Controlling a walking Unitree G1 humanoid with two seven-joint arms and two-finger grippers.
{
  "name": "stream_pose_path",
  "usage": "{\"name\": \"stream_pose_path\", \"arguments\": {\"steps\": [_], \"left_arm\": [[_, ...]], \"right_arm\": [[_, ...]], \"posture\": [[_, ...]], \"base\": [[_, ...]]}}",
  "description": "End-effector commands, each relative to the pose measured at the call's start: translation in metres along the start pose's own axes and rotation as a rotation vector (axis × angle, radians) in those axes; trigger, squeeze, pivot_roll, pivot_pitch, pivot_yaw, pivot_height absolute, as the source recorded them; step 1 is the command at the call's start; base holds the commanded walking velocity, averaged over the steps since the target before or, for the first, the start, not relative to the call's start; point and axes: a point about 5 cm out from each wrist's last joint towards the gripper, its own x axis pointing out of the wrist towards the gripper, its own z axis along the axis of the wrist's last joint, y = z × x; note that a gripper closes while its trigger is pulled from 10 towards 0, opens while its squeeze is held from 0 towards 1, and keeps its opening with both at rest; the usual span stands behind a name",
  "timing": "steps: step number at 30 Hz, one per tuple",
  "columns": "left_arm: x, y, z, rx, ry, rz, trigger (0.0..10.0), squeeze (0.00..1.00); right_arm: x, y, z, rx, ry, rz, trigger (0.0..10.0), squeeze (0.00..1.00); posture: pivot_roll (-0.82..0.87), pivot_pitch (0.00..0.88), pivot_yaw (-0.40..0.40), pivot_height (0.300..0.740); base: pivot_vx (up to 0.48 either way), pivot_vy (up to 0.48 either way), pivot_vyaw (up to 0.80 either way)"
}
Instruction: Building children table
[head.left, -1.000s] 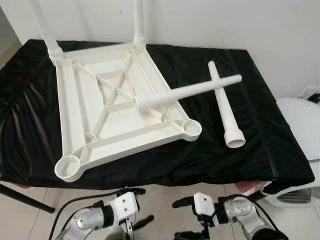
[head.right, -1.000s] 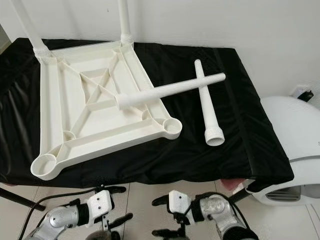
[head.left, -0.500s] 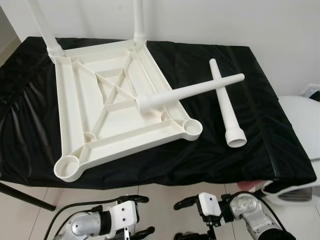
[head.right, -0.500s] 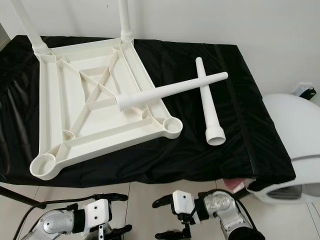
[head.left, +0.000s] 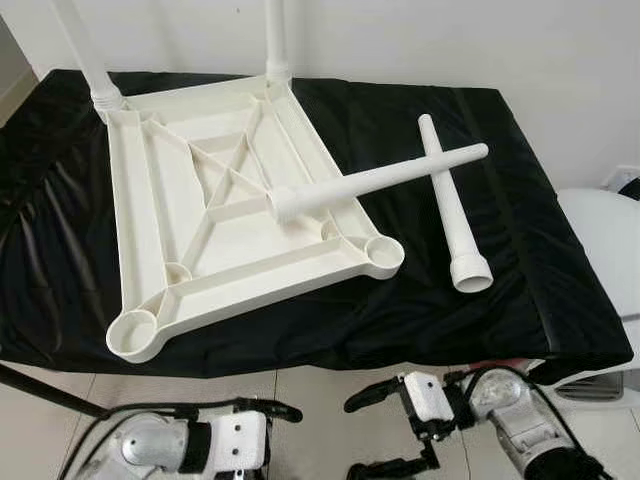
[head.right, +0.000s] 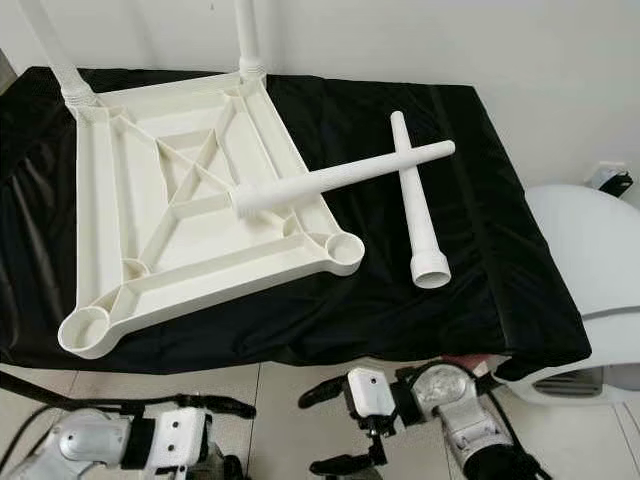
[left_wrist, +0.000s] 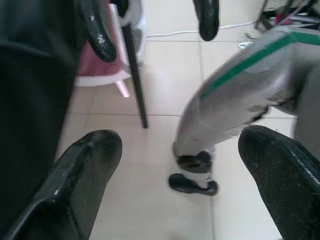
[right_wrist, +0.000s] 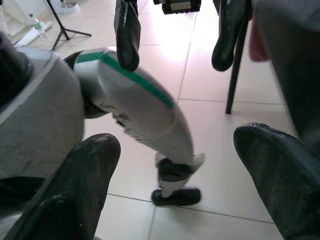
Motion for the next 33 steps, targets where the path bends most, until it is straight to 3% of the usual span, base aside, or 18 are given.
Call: {"name": "stream_pose_path", "arguments": {"steps": [1,2,4,6,21,25,30,32,33], "left_arm": [[-0.002,-0.003,-0.001,-0.013,0.010,-0.048,10.0,0.00],[-0.008,0.009,0.002,-0.011,0.014,-0.026,10.0,0.00],[-0.011,0.015,0.003,-0.013,0.013,-0.011,10.0,0.00],[-0.013,0.030,0.011,-0.018,-0.006,0.041,10.0,0.00],[-0.025,0.072,0.015,-0.065,-0.028,0.218,10.0,0.00],[-0.030,0.101,0.017,-0.062,-0.054,0.354,10.0,0.00],[-0.031,0.109,0.018,-0.068,-0.060,0.388,10.0,0.00],[-0.036,0.131,0.022,-0.043,-0.062,0.449,10.0,0.00],[-0.036,0.131,0.022,-0.043,-0.062,0.449,10.0,0.00]], "right_arm": [[0.000,-0.001,0.002,0.001,-0.016,0.001,10.0,0.00],[-0.002,-0.011,0.006,0.000,-0.030,-0.035,10.0,0.00],[-0.002,-0.014,0.007,0.002,-0.036,-0.053,10.0,0.00],[-0.003,-0.023,0.012,0.009,-0.072,-0.100,10.0,0.00],[0.001,-0.056,0.028,0.102,-0.260,-0.337,10.0,0.00],[0.004,-0.072,0.031,0.186,-0.358,-0.487,10.0,0.00],[0.004,-0.076,0.032,0.215,-0.380,-0.525,10.0,0.00],[0.007,-0.084,0.032,0.285,-0.444,-0.636,10.0,0.00],[0.007,-0.084,0.032,0.285,-0.444,-0.636,10.0,0.00]], "posture": [[0.06,0.073,0.007,0.740],[0.06,0.056,0.010,0.740],[0.06,0.055,0.010,0.740],[0.06,0.046,0.011,0.740],[0.06,0.013,0.010,0.740],[0.05,0.000,-0.001,0.740],[0.05,0.000,-0.002,0.740],[0.05,0.000,-0.012,0.740],[0.05,0.000,-0.012,0.740]], "base": [[0.000,0.000,0.00],[0.000,0.000,0.00],[0.000,0.000,0.00],[0.000,0.000,0.00],[0.000,0.000,0.00],[0.000,0.000,0.00],[0.000,0.000,0.00],[0.000,0.000,0.00],[0.000,0.000,0.00]]}}
